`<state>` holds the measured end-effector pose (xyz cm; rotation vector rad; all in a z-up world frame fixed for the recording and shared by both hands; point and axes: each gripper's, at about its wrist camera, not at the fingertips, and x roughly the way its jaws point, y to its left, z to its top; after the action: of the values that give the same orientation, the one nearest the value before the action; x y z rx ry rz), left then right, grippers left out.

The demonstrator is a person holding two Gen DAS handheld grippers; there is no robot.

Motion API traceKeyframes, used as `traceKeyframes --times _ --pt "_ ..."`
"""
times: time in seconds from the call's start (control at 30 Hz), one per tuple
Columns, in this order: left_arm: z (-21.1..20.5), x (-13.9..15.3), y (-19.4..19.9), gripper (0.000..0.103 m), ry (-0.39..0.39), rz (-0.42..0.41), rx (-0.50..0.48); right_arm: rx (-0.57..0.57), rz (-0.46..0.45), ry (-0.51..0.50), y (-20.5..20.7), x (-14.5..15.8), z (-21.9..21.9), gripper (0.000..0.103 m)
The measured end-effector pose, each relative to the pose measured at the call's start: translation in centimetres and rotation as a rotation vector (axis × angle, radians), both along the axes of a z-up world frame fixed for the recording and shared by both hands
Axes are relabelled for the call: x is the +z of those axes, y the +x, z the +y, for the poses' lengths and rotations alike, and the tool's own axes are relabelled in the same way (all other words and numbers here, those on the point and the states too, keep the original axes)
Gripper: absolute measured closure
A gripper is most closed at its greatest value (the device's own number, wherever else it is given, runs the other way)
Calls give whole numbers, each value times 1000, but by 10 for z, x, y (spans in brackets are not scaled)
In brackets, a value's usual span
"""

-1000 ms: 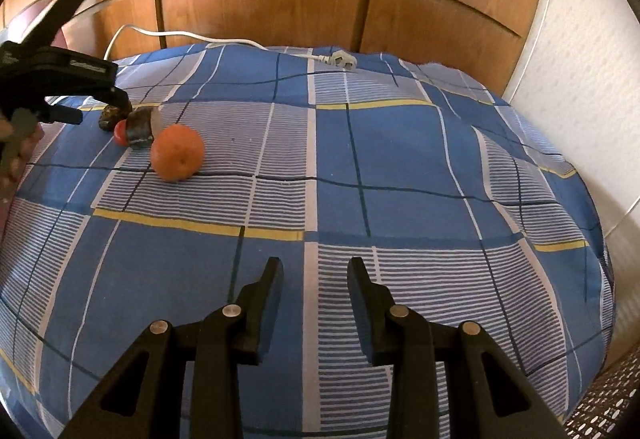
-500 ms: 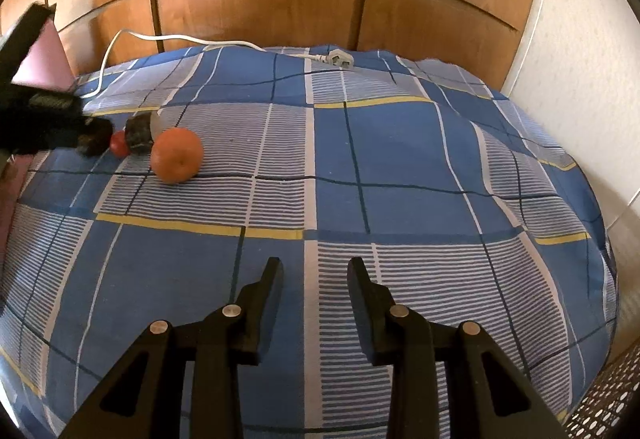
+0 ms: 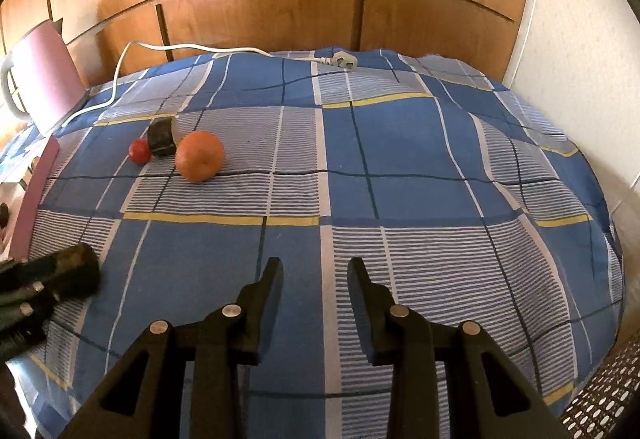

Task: Organize fruits
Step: 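Lift the dark round fruit off the bedspread with the left tool, then carry the dark fruit toward the tray with the left tool while the right tool closes on the orange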

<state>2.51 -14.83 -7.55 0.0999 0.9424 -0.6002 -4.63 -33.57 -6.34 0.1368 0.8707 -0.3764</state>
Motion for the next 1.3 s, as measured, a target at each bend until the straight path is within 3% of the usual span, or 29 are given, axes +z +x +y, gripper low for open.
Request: traceKeyframes --times 0.27,0.5,1.0,1.1,1.3 --pt "-1 -6 0 58 -5 -17 -15 15 -24 53 -5 10 3 70" --pt "1 -8 -4 57 -2 -48 -39 66 -26 191 0 11 8 70" --pt "4 -10 -6 57 -14 -71 -53 114 3 237 14 11 13 69" --pt "4 -10 -7 57 -15 -75 -55 147 1 219 30 15 13 53" --pt "5 -11 -9 57 -14 -83 -59 238 4 171 72 21 20 42"
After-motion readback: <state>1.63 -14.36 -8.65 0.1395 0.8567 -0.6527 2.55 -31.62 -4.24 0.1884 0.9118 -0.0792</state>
